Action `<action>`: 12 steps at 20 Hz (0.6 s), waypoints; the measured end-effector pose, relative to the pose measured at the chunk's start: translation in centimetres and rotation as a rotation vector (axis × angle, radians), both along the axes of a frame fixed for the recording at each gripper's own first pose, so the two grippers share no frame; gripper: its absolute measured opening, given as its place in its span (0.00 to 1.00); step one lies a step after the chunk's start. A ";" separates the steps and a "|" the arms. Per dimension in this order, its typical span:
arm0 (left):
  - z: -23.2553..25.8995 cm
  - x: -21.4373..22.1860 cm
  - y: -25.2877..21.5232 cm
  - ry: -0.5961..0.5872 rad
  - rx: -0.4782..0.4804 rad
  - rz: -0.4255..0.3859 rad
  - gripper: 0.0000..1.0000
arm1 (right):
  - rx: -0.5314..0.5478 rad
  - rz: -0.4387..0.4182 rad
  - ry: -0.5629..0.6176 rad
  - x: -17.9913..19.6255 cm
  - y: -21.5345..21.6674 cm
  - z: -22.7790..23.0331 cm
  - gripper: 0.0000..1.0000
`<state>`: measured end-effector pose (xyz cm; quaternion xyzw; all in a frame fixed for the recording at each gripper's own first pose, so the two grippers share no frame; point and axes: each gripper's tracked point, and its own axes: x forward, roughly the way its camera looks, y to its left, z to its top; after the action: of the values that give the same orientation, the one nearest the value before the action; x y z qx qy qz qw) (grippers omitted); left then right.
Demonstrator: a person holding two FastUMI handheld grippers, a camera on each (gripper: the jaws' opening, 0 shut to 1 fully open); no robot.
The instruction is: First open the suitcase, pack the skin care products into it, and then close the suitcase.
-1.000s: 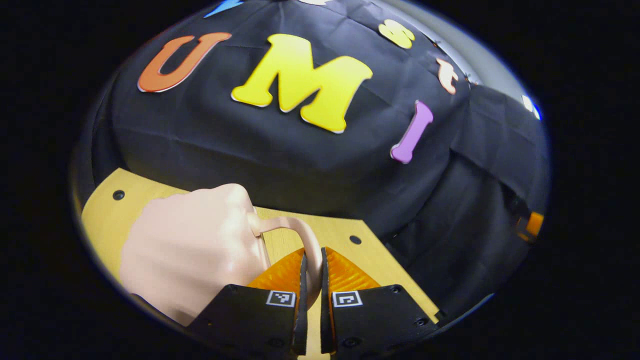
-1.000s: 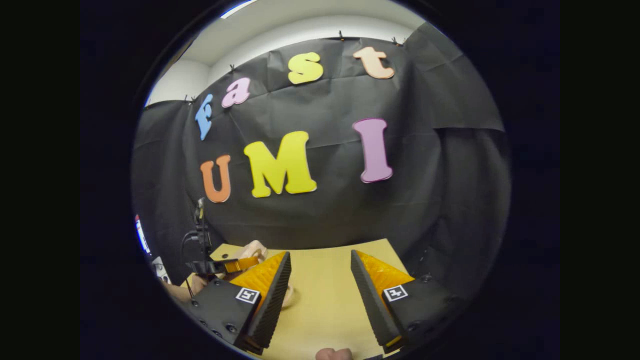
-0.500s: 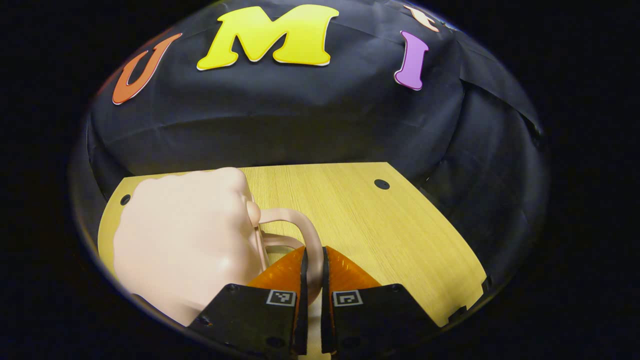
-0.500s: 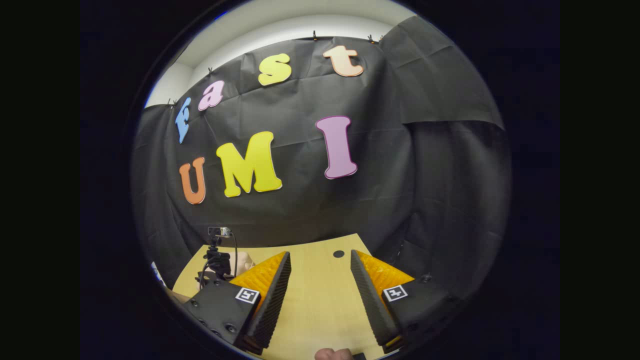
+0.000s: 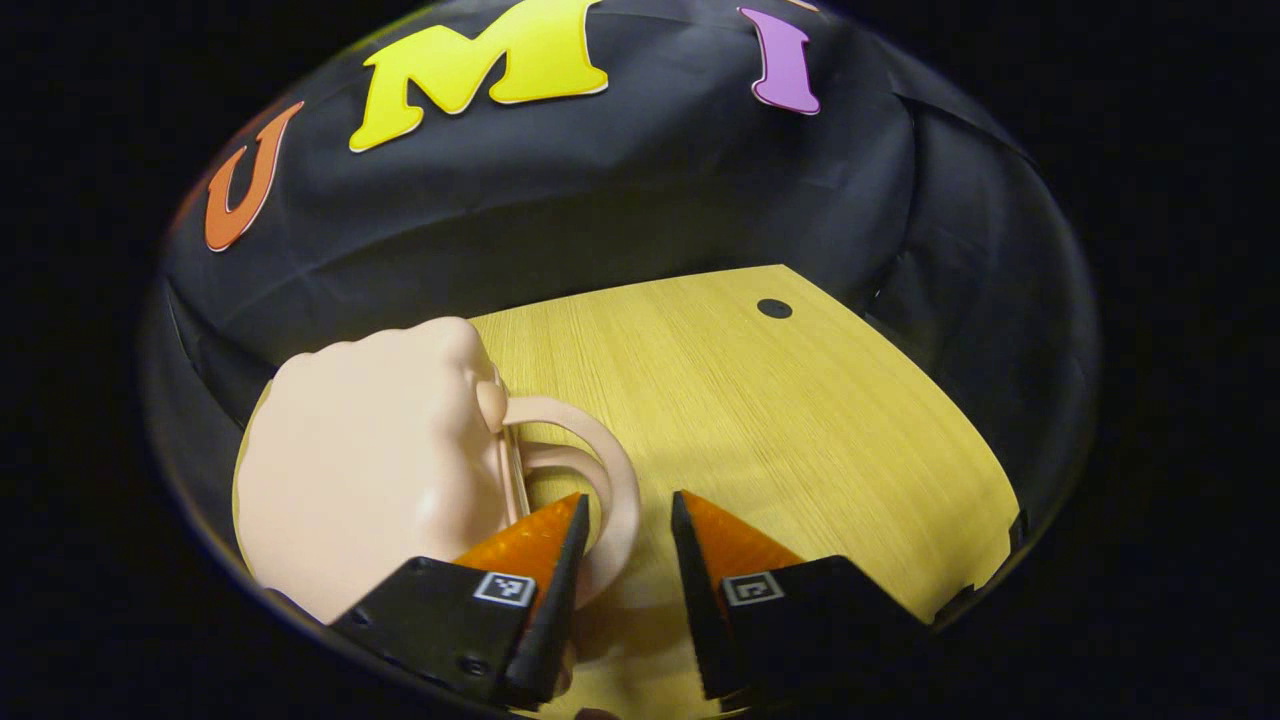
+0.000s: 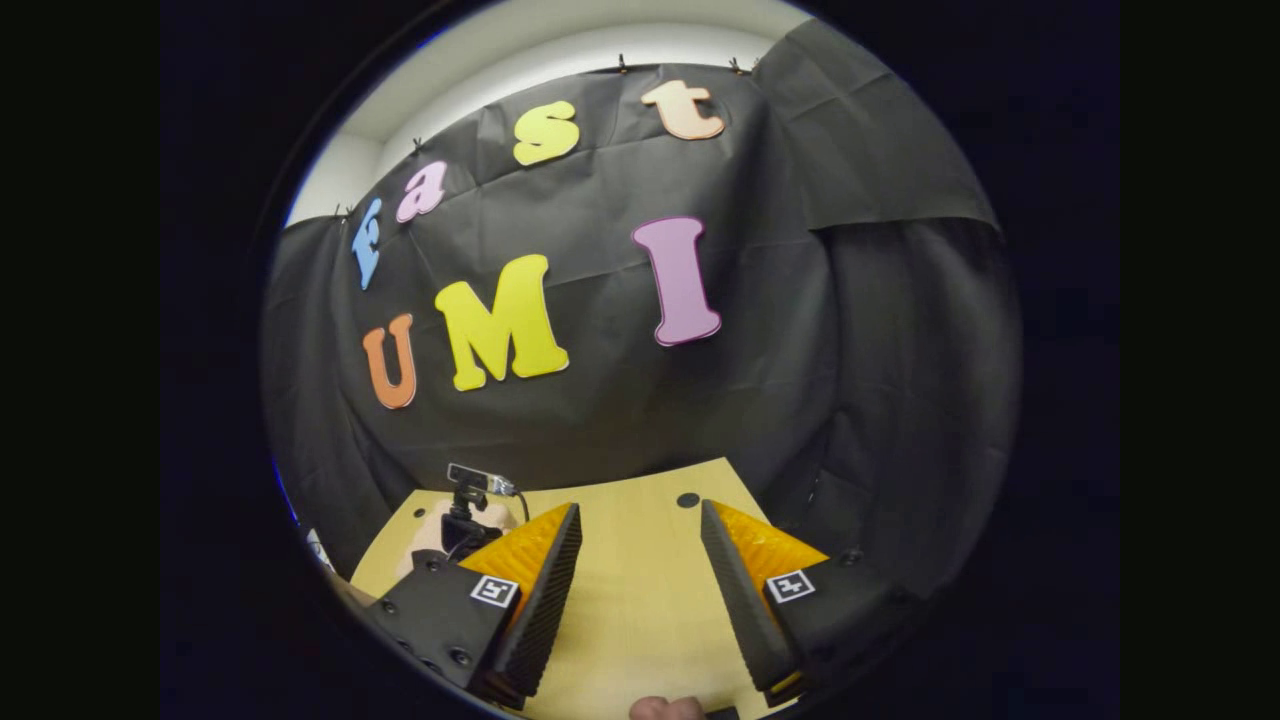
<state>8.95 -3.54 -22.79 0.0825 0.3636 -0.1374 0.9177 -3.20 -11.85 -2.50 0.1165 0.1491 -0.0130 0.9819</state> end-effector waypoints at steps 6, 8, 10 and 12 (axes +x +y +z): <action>6.0 -2.2 3.3 -0.100 -0.018 0.087 0.90 | -0.075 0.018 -0.023 3.9 1.8 0.8 0.72; 10.2 -2.1 5.0 -0.226 -0.022 0.104 0.92 | -0.090 0.047 -0.047 5.3 4.2 1.8 0.72; 16.6 -1.4 7.3 -0.396 -0.024 0.128 0.93 | -0.108 0.080 -0.092 6.7 6.6 3.4 0.71; 23.6 -1.0 8.9 -0.549 -0.073 0.136 0.94 | -0.164 0.090 -0.158 8.1 8.4 5.8 0.72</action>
<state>7.91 5.38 0.79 0.0588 0.1010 -0.0613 0.9913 4.89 -3.44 3.33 0.0296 0.0750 0.0283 0.9963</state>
